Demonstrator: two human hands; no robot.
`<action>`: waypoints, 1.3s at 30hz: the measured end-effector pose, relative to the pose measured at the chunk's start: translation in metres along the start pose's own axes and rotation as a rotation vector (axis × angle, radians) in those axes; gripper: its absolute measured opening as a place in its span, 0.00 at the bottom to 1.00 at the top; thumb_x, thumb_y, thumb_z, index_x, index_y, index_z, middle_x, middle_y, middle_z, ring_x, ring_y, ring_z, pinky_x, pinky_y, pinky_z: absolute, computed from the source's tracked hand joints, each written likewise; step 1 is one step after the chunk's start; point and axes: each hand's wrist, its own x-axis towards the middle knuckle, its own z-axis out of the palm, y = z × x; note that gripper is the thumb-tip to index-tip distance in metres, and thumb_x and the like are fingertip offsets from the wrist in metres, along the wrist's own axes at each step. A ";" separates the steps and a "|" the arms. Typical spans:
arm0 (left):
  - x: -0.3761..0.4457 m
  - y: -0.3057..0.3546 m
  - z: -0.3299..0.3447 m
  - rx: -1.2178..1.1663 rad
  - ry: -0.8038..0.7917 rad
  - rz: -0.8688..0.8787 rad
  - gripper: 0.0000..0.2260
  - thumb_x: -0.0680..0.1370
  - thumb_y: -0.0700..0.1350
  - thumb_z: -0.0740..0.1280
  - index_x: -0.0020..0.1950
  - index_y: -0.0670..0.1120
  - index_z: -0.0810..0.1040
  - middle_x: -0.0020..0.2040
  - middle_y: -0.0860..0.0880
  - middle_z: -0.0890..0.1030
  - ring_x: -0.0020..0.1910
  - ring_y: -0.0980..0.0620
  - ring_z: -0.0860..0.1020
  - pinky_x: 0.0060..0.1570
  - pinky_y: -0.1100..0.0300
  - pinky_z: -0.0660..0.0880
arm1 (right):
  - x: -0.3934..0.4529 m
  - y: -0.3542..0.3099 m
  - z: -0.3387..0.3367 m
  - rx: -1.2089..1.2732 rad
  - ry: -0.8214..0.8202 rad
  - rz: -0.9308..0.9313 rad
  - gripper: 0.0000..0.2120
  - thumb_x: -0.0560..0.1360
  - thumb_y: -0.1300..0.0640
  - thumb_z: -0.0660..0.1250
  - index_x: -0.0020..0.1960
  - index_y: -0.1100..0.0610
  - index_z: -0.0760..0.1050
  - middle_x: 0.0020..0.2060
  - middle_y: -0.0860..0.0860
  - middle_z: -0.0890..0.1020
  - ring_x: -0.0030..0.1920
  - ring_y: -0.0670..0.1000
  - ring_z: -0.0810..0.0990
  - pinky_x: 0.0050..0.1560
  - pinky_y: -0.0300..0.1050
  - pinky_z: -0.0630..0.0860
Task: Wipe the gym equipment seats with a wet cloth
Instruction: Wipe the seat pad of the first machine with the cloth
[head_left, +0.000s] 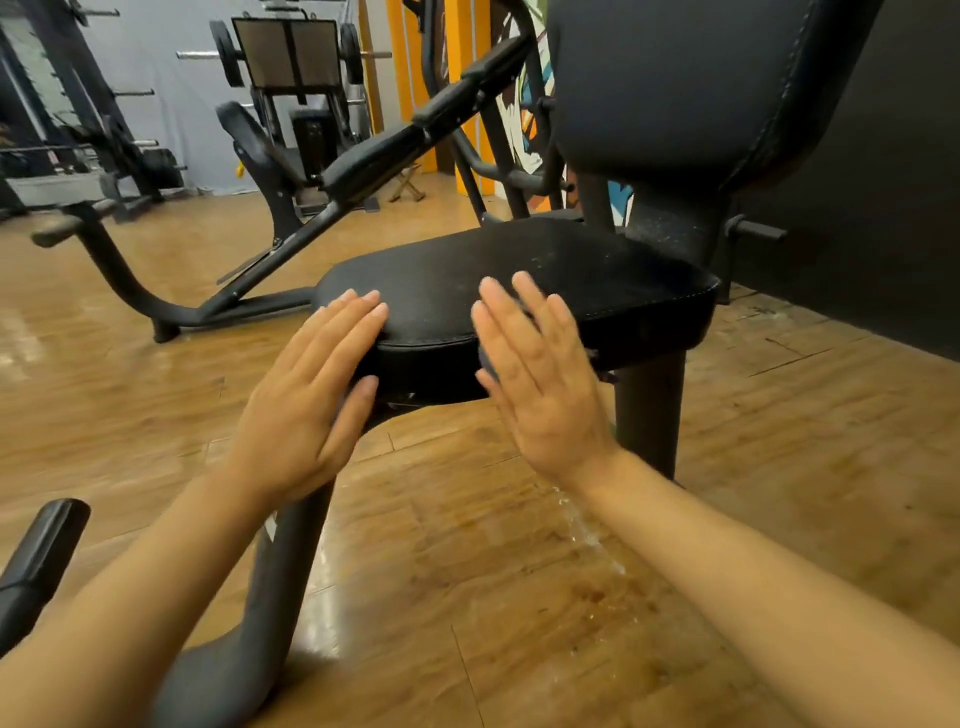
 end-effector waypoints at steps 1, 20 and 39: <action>-0.003 -0.008 -0.005 0.002 -0.025 0.016 0.24 0.83 0.46 0.55 0.77 0.39 0.62 0.77 0.44 0.62 0.80 0.51 0.55 0.78 0.56 0.52 | 0.006 -0.016 0.006 0.006 -0.020 -0.034 0.21 0.86 0.58 0.54 0.76 0.63 0.57 0.75 0.58 0.62 0.77 0.58 0.57 0.79 0.54 0.49; -0.017 -0.032 0.006 -0.155 0.035 0.036 0.22 0.85 0.45 0.53 0.78 0.40 0.60 0.78 0.42 0.62 0.79 0.46 0.57 0.76 0.45 0.59 | 0.007 -0.033 0.017 -0.112 -0.072 -0.324 0.23 0.78 0.67 0.71 0.71 0.63 0.71 0.70 0.58 0.71 0.73 0.61 0.68 0.76 0.56 0.62; -0.024 -0.027 0.011 -0.316 0.047 -0.056 0.22 0.85 0.45 0.52 0.79 0.42 0.59 0.79 0.45 0.60 0.80 0.50 0.52 0.78 0.48 0.55 | -0.016 -0.042 0.034 -0.204 -0.064 -0.025 0.46 0.77 0.66 0.71 0.82 0.55 0.42 0.81 0.48 0.43 0.80 0.54 0.43 0.79 0.55 0.41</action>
